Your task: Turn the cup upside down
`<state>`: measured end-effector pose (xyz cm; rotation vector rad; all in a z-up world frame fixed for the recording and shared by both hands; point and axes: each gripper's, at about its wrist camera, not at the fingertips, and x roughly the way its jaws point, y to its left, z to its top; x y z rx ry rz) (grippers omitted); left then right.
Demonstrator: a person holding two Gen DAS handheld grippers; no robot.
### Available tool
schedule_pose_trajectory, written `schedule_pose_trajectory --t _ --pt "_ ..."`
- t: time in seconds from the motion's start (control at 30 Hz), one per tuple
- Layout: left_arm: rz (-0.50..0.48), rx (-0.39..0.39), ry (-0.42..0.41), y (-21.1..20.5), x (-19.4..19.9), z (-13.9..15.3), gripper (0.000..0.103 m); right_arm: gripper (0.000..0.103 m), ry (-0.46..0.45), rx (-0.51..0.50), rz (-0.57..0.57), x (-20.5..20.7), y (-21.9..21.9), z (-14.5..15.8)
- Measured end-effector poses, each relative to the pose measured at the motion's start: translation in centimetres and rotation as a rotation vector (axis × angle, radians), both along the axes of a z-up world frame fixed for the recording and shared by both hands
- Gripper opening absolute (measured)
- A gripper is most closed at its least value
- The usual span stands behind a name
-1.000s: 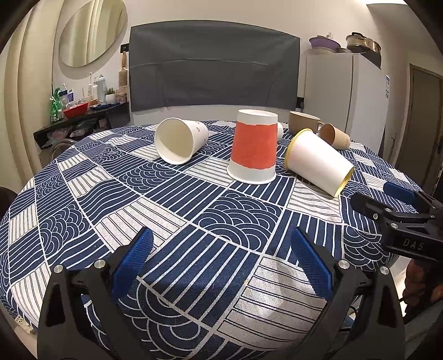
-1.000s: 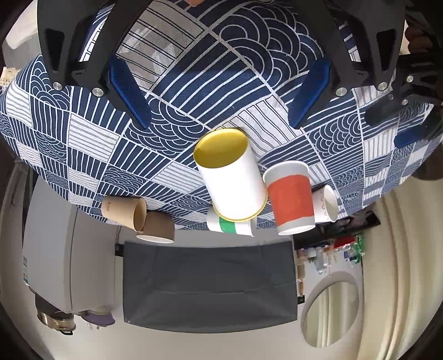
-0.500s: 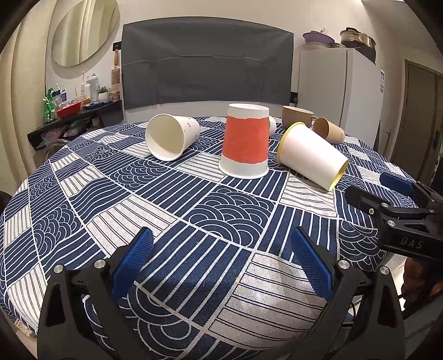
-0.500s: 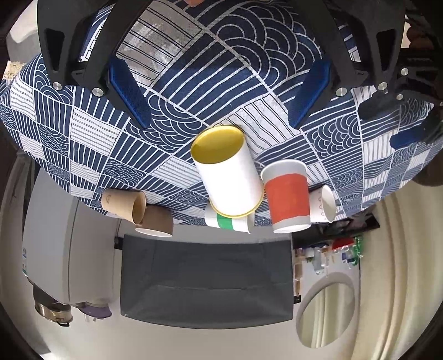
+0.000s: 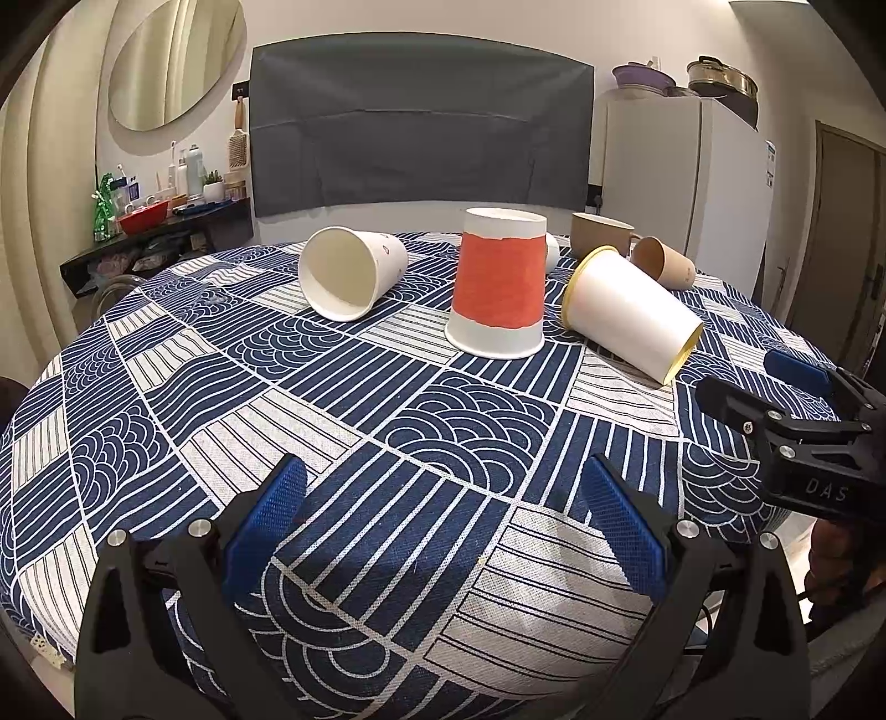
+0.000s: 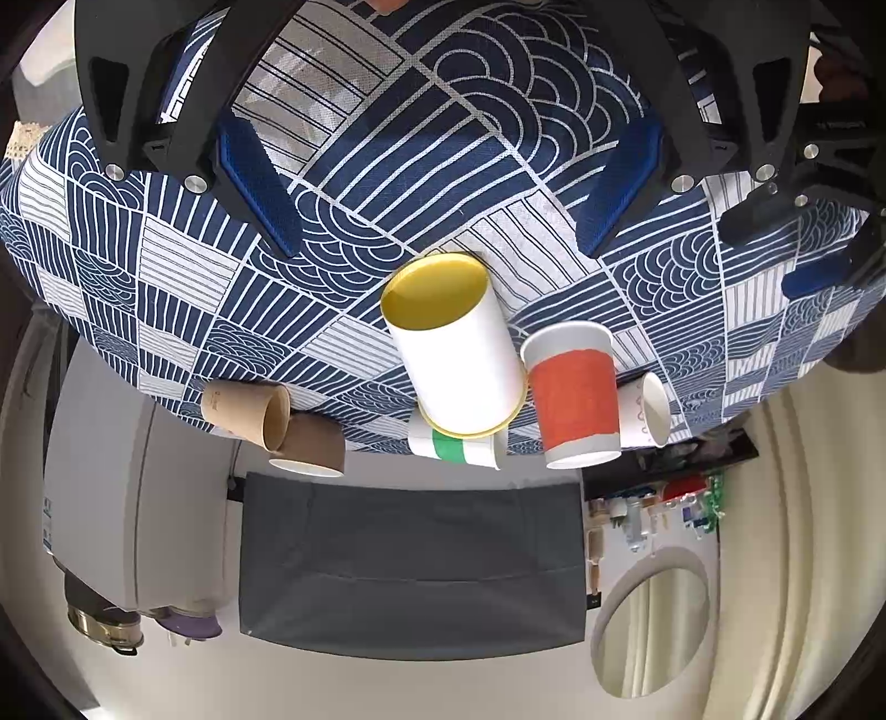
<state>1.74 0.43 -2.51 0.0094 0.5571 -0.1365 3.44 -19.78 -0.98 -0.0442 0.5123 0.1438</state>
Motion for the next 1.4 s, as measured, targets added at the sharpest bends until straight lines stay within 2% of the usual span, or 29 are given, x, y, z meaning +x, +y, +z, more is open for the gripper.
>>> schedule_pose_trajectory --t 1.4 --pt "0.02 -0.011 0.015 0.32 -0.03 -0.04 0.097 0.095 0.017 -0.014 0.005 0.24 0.34 -0.17"
